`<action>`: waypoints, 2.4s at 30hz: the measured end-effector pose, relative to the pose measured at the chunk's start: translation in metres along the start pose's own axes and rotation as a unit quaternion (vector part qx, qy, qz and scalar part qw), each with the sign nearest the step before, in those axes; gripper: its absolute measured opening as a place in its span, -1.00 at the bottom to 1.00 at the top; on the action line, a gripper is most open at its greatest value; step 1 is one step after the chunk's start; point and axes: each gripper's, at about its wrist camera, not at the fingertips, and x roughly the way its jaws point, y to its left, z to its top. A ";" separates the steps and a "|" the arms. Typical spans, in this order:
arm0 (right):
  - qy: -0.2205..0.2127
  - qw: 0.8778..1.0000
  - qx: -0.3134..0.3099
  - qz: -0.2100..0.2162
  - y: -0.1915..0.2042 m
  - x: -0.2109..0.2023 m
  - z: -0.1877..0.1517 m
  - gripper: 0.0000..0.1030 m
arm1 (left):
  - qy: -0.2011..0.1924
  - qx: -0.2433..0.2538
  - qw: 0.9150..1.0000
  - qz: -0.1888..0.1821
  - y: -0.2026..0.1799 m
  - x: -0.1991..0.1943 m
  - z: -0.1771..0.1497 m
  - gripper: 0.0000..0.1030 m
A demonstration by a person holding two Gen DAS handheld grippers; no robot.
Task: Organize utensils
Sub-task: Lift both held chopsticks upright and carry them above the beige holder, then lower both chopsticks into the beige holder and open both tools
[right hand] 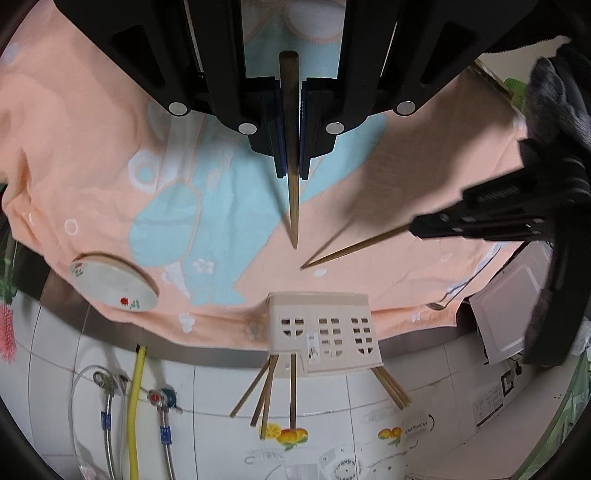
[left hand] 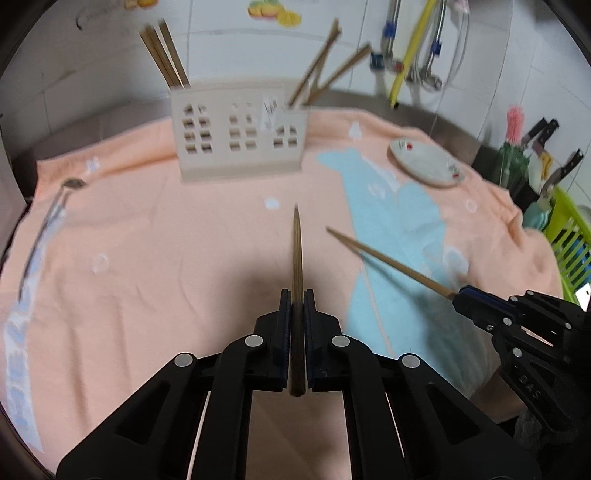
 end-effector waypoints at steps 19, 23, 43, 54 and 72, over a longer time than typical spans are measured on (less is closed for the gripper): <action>-0.051 0.998 -0.038 0.017 0.014 -0.008 0.104 -0.87 | -0.073 0.024 0.997 -0.003 0.030 -0.044 0.059 -0.90; -0.042 0.998 -0.050 0.022 0.019 0.002 0.132 -0.87 | -0.076 0.034 0.997 0.000 0.034 -0.045 0.074 -0.90; -0.075 0.994 -0.065 0.034 0.022 -0.011 0.249 -0.87 | -0.153 0.051 0.987 0.017 0.051 -0.094 0.181 -0.90; -0.110 0.992 -0.052 0.032 0.013 -0.021 0.295 -0.87 | -0.180 0.054 0.981 0.043 0.053 -0.098 0.237 -0.90; -0.096 0.995 -0.023 -0.005 -0.009 0.039 0.311 -0.87 | -0.144 0.020 0.988 0.052 0.083 -0.037 0.248 -0.90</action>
